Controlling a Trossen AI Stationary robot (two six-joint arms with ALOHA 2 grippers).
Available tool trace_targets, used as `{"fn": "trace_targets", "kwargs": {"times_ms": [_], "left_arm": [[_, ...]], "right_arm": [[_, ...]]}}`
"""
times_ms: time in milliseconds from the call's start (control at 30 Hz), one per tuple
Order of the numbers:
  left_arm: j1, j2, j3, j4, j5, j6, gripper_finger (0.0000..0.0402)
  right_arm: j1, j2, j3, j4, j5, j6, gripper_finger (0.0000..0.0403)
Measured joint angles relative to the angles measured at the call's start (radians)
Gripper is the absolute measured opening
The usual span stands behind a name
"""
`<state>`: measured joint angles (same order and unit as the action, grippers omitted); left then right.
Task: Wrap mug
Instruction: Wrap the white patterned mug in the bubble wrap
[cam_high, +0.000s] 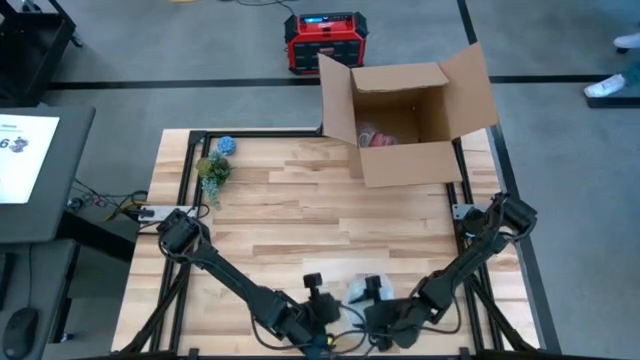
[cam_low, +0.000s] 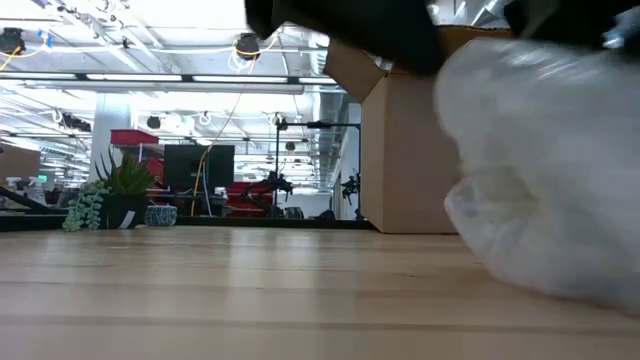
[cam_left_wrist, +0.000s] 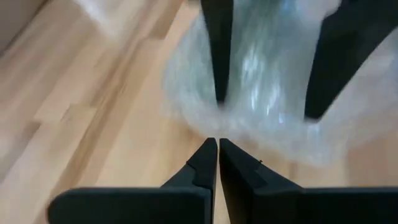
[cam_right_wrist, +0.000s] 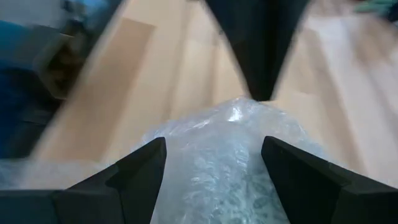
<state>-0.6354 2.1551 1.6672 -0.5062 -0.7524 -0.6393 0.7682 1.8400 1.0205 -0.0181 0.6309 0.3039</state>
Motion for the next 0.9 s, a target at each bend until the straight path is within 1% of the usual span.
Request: {"fn": "trace_targets", "kwargs": {"times_ms": [100, 200, 333, 467, 567, 733, 833, 900], "left_arm": [[0.007, 0.004, -0.065, 0.053, -0.002, -0.036, 0.0000], [0.007, 0.002, -0.101, 0.154, -0.005, -0.039, 0.0000], [0.003, 0.003, -0.109, 0.188, -0.005, -0.029, 0.0011], [0.001, 0.003, -0.108, 0.289, -0.007, 0.039, 0.0032], [0.001, 0.004, -0.107, 0.385, 0.001, 0.106, 0.0045], [0.013, 0.005, -0.108, 0.428, 0.020, 0.159, 0.0064], [0.020, 0.005, -0.108, 0.437, 0.027, 0.178, 0.0070], [0.022, 0.005, -0.108, 0.442, 0.030, 0.183, 0.0071]], "right_arm": [[-0.010, -0.011, 0.014, -0.065, 0.039, -0.009, 0.0262], [-0.013, -0.028, 0.018, -0.111, 0.043, -0.020, 0.0262], [-0.004, -0.071, 0.043, -0.230, 0.039, -0.019, 0.0262], [0.024, -0.122, 0.071, -0.309, 0.038, -0.012, 0.0262], [0.051, -0.151, 0.073, -0.366, 0.037, 0.037, 0.0262], [0.059, -0.187, 0.073, -0.467, -0.049, 0.213, 0.0264], [0.043, -0.157, 0.073, -0.452, -0.130, 0.223, 0.0272], [0.031, -0.130, 0.076, -0.438, -0.143, 0.218, 0.0282]]}}
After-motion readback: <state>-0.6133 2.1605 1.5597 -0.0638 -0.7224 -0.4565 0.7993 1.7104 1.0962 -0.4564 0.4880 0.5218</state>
